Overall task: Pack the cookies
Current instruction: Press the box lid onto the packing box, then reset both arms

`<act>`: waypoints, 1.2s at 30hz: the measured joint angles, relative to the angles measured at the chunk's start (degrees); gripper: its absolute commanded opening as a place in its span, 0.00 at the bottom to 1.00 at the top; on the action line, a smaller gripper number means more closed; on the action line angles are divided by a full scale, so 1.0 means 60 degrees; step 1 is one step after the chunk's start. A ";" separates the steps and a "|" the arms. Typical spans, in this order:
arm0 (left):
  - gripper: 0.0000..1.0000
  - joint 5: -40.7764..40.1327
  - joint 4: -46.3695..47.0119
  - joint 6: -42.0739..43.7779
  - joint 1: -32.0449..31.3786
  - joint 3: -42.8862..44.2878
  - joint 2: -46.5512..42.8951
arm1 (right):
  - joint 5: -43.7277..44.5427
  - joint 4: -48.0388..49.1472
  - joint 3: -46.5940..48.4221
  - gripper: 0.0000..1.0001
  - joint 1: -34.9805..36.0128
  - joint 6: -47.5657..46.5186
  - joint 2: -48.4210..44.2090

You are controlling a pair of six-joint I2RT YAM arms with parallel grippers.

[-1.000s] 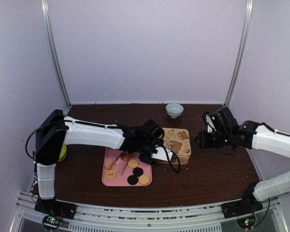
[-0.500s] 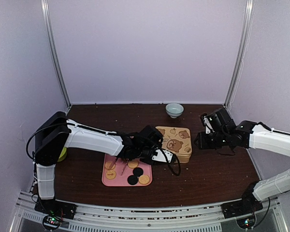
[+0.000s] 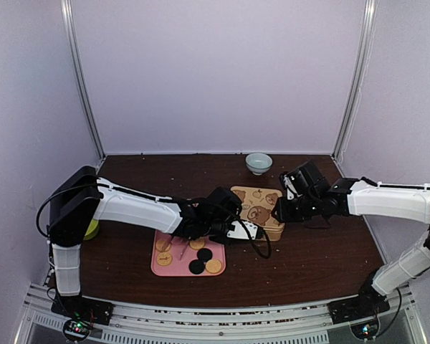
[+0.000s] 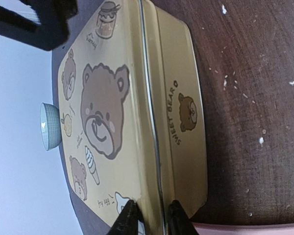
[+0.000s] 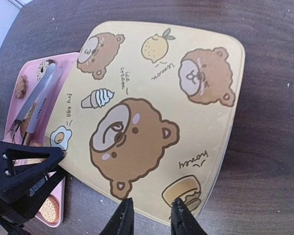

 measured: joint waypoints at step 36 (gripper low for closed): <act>0.98 0.3515 -0.4335 -0.5162 0.6404 -0.1523 -0.5129 | 0.2787 -0.0521 0.0627 1.00 -0.0022 0.0055 -0.2058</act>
